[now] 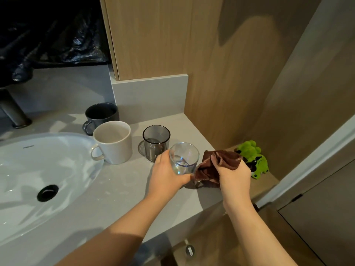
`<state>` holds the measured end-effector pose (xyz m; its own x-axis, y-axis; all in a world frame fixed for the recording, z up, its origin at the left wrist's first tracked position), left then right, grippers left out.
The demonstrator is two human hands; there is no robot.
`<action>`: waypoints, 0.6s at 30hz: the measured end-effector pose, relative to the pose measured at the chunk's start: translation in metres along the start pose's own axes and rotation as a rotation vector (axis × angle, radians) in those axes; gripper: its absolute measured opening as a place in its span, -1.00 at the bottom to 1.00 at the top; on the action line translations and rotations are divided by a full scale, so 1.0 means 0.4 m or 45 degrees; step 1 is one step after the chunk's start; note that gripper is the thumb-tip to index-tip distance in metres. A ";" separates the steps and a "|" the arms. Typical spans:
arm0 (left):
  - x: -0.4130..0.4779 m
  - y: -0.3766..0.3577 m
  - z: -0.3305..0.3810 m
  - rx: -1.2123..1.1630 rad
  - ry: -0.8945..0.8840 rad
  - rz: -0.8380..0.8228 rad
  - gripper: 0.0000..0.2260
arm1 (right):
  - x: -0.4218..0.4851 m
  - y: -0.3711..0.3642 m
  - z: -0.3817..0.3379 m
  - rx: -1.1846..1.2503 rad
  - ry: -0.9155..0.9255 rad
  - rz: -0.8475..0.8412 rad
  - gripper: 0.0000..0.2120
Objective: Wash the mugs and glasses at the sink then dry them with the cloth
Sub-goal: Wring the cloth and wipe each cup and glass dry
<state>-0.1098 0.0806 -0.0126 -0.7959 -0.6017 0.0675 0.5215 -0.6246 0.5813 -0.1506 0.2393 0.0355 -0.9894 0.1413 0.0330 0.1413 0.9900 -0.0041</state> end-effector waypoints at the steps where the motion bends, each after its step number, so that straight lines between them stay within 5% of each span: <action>1: -0.001 0.000 -0.001 0.016 0.005 -0.043 -0.20 | -0.002 -0.004 -0.005 -0.001 0.012 -0.006 -0.75; 5: -0.008 0.051 -0.001 0.037 0.008 -0.218 -0.16 | -0.007 -0.024 -0.020 0.015 0.003 -0.039 -0.77; 7: 0.000 0.105 0.000 0.106 -0.008 -0.218 -0.35 | -0.005 -0.037 -0.032 0.001 -0.005 -0.068 -0.84; 11: 0.054 0.215 0.040 0.094 -0.114 0.153 -0.80 | 0.011 -0.065 -0.065 -0.105 0.070 -0.100 -0.85; 14: 0.115 0.229 0.082 0.389 -0.342 0.204 -0.66 | 0.022 -0.092 -0.074 -0.189 0.077 -0.131 -0.87; 18: 0.180 0.180 0.082 0.704 -0.330 -0.209 -0.23 | 0.026 -0.116 -0.074 -0.307 0.065 -0.158 -0.92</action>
<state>-0.1398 0.0086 0.0606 -0.9368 -0.3364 0.0959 0.2055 -0.3073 0.9292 -0.1665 0.1949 0.0657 -0.9976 0.0124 0.0687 0.0287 0.9702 0.2407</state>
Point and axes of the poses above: each hand's wrist, its own x-axis towards the middle knuckle, its own y-axis out of the back of the hand, z = x × y, the point moved 4 cm from there along x, towards the middle knuckle, and after that the axes turned 6 degrees about z, right-handed, at the moved point
